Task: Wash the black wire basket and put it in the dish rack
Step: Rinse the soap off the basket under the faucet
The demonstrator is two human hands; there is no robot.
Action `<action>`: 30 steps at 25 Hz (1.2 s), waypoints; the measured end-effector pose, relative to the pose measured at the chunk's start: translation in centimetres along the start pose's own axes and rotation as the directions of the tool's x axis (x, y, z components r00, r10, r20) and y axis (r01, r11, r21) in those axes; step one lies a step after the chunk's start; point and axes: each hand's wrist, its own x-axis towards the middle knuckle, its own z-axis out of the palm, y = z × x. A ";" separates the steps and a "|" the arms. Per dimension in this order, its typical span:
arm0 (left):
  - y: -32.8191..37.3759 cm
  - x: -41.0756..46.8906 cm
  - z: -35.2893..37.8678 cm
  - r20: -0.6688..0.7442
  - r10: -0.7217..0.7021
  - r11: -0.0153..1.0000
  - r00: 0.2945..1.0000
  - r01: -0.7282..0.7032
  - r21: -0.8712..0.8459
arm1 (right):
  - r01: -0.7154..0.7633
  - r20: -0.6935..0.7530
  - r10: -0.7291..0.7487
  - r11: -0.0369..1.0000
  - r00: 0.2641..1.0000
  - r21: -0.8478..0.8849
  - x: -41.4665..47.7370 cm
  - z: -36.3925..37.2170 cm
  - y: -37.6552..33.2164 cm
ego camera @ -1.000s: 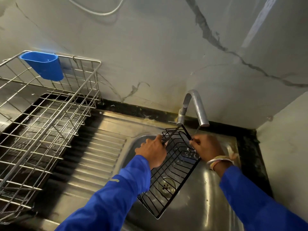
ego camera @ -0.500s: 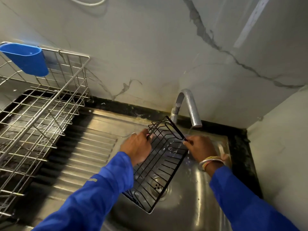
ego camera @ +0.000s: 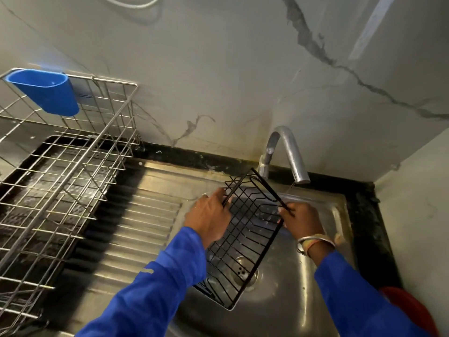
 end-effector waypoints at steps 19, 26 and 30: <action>-1.3 -1.5 1.8 -0.250 0.011 0.961 0.968 -0.079 -0.265 | -0.086 -0.201 0.259 0.788 0.945 0.609 -1.8 1.6 -4.6; -1.4 -1.5 2.2 -0.284 0.011 0.945 0.959 -0.103 -0.311 | -0.092 -0.195 0.225 0.847 0.955 0.523 0.7 -1.0 -4.9; -0.3 -1.5 2.4 -0.300 -0.013 0.913 0.954 -0.111 -0.391 | -0.061 -0.277 0.235 0.852 0.932 0.519 -1.2 1.0 -5.0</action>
